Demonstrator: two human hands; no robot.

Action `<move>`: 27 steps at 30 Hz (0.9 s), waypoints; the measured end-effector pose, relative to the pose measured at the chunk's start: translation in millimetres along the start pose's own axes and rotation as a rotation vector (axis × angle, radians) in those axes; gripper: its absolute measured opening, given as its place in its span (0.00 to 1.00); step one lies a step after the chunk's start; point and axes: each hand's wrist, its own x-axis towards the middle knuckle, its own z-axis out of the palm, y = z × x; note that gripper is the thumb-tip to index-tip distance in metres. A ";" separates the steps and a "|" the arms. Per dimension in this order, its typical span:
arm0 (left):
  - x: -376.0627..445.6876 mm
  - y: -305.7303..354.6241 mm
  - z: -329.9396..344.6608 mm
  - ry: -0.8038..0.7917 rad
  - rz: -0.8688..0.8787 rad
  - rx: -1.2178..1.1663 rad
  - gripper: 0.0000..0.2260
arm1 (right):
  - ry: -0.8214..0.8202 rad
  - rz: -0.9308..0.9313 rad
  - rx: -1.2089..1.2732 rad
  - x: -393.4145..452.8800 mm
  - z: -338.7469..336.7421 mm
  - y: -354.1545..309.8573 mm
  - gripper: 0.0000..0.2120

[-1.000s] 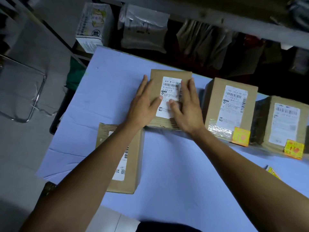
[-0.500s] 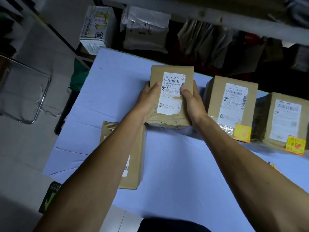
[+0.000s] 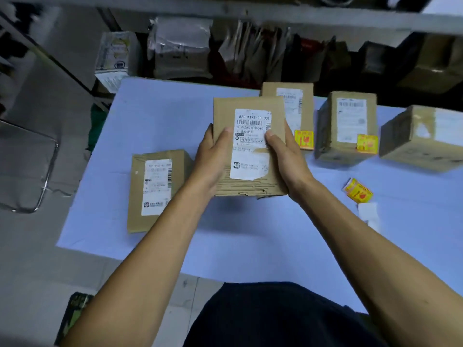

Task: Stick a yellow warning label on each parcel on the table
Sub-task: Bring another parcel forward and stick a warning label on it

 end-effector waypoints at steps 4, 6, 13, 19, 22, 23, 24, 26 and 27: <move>-33.5 -26.2 31.2 -0.047 -0.048 -0.016 0.08 | 0.018 0.030 -0.041 -35.9 -38.4 18.2 0.30; -47.6 -36.3 46.7 -0.067 -0.063 -0.016 0.08 | 0.031 0.041 -0.061 -51.2 -56.3 26.1 0.29; -93.6 -72.7 102.8 -0.081 -0.094 0.026 0.08 | 0.070 0.105 -0.087 -95.0 -113.6 64.8 0.33; -114.4 -110.5 139.6 -0.069 -0.162 0.130 0.19 | 0.069 0.248 -0.115 -113.9 -150.0 98.5 0.41; -115.6 -119.6 153.2 -0.048 -0.187 0.161 0.18 | 0.042 0.273 -0.121 -112.3 -162.6 103.8 0.43; -114.3 -121.1 157.3 -0.044 -0.193 0.161 0.16 | 0.033 0.278 -0.121 -109.1 -166.0 106.3 0.43; -112.0 -123.3 160.6 -0.039 -0.195 0.161 0.15 | 0.029 0.281 -0.123 -106.1 -168.8 108.0 0.44; -107.5 -125.5 166.5 -0.028 -0.183 0.177 0.13 | 0.036 0.283 -0.131 -98.7 -172.6 110.8 0.42; -104.5 -125.8 169.1 -0.020 -0.172 0.192 0.13 | 0.038 0.274 -0.136 -94.4 -174.1 112.3 0.40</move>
